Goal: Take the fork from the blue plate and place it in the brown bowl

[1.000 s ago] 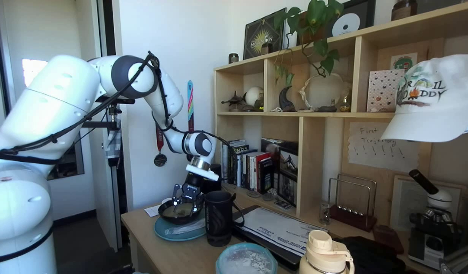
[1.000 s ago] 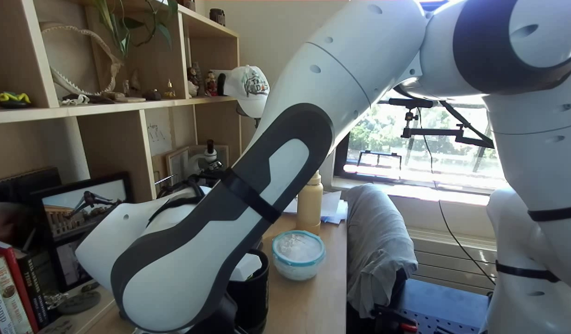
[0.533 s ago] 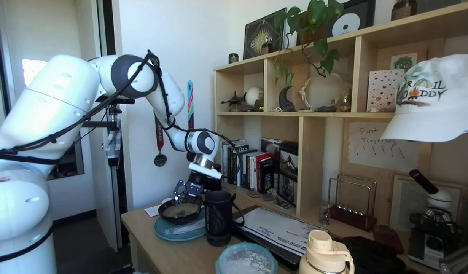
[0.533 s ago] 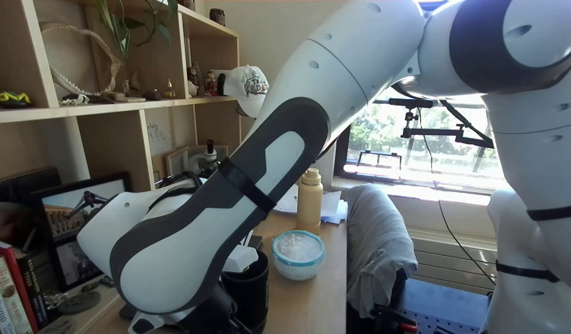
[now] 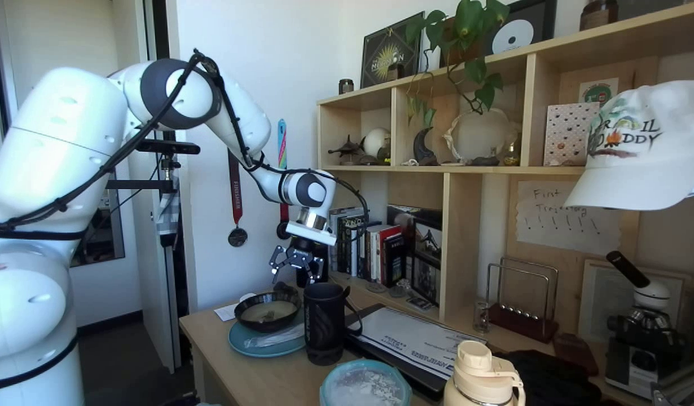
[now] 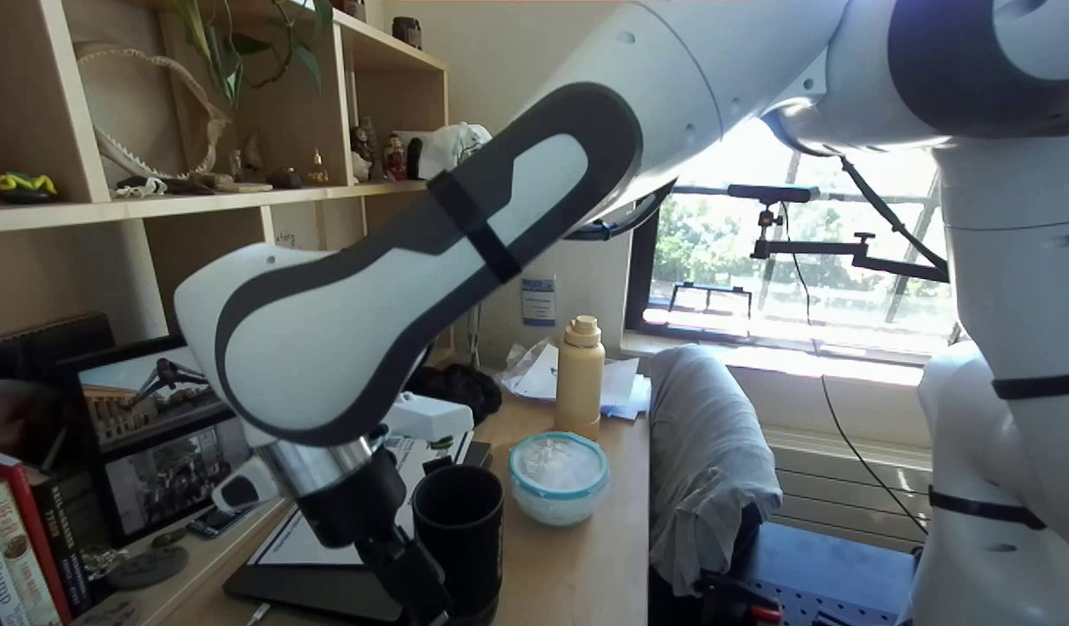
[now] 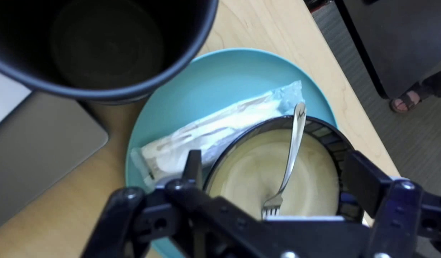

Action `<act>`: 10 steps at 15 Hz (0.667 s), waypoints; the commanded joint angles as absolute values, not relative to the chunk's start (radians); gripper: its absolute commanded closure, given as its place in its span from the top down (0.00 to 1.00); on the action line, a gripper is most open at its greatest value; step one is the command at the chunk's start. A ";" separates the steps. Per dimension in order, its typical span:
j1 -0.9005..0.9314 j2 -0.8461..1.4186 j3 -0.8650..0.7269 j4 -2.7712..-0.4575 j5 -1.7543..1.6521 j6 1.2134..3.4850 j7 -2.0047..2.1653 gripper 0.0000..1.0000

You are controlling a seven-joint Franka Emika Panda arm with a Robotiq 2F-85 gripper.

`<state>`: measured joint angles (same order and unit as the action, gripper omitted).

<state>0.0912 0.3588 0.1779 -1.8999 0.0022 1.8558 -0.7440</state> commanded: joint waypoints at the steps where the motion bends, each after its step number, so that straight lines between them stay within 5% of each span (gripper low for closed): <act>1: 0.065 0.216 0.177 -1.996 0.048 1.954 -0.728 1.00; 10: 0.079 -0.106 0.138 -2.241 0.036 2.151 -0.593 1.00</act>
